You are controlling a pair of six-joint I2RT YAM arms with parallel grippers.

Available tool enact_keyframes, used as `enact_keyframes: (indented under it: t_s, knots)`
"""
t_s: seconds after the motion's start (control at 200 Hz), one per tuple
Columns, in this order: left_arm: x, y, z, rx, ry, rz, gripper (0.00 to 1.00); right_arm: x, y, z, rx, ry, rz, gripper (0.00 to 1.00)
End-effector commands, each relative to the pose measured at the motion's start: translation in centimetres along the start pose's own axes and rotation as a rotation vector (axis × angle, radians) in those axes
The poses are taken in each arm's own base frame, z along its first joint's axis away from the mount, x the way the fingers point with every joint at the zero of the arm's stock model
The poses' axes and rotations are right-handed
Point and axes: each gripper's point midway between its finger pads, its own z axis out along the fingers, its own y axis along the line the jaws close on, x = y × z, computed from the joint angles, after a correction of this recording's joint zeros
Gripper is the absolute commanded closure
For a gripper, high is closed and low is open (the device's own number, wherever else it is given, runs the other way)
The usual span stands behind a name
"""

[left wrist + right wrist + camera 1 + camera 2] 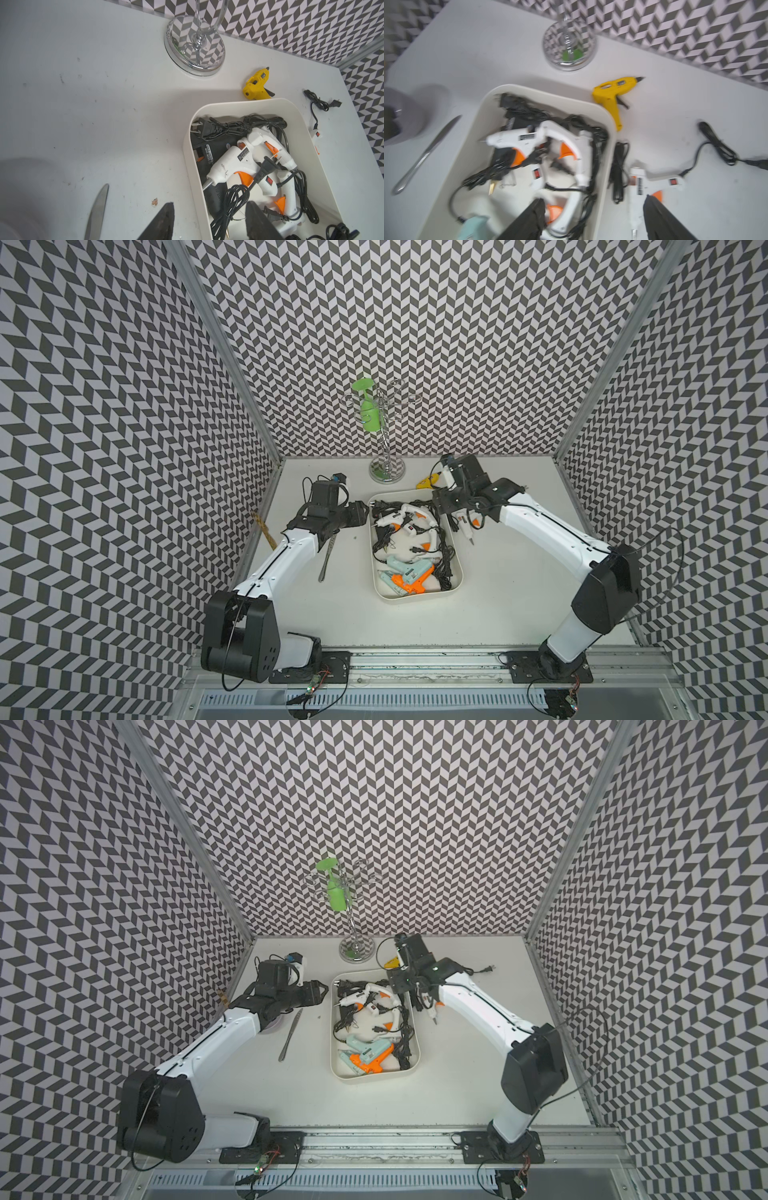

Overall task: Put the hot melt glue gun into the storage box
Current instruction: Place the hot melt adhesive gun in the storage box, then adjust the hot melt adhesive gun at the center of the board.

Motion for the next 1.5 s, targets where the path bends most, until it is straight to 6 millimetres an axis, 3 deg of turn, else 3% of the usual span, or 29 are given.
enact_keyframes:
  t_s: [0.0,0.055,0.17,0.4,0.611,0.871,1.036,1.251,1.497]
  knots:
    - [-0.2,-0.6,0.3,-0.001,0.003,0.033,0.41,4.4,-5.6,3.5,0.142,0.128,-0.149,0.20]
    - [-0.1,-0.8,0.5,0.010,0.010,0.034,0.41,5.6,-8.7,4.4,0.219,0.160,-0.182,0.18]
    - [-0.1,-1.0,0.7,0.023,0.016,0.040,0.41,7.5,-12.7,5.8,0.221,0.223,-0.168,0.14]
    - [0.0,-1.2,1.2,0.045,0.027,0.051,0.40,8.6,-14.1,7.8,0.221,0.326,-0.214,0.07]
    - [0.3,-1.1,1.3,0.051,0.037,0.066,0.40,10.5,-11.8,8.3,0.144,0.399,-0.236,0.03]
    - [0.3,-0.6,1.3,0.045,0.033,0.067,0.40,14.5,-13.1,7.4,0.289,0.506,-0.163,0.04]
    - [0.2,-0.4,1.5,0.044,0.038,0.056,0.39,16.8,-10.6,8.3,0.252,0.544,-0.133,0.04]
    - [0.3,-0.1,1.5,0.042,0.042,0.046,0.40,15.1,-5.4,9.6,0.118,0.439,-0.051,0.03]
    - [0.3,-0.2,1.4,0.044,0.047,0.044,0.40,12.8,-8.0,11.9,0.261,0.353,-0.056,0.01]
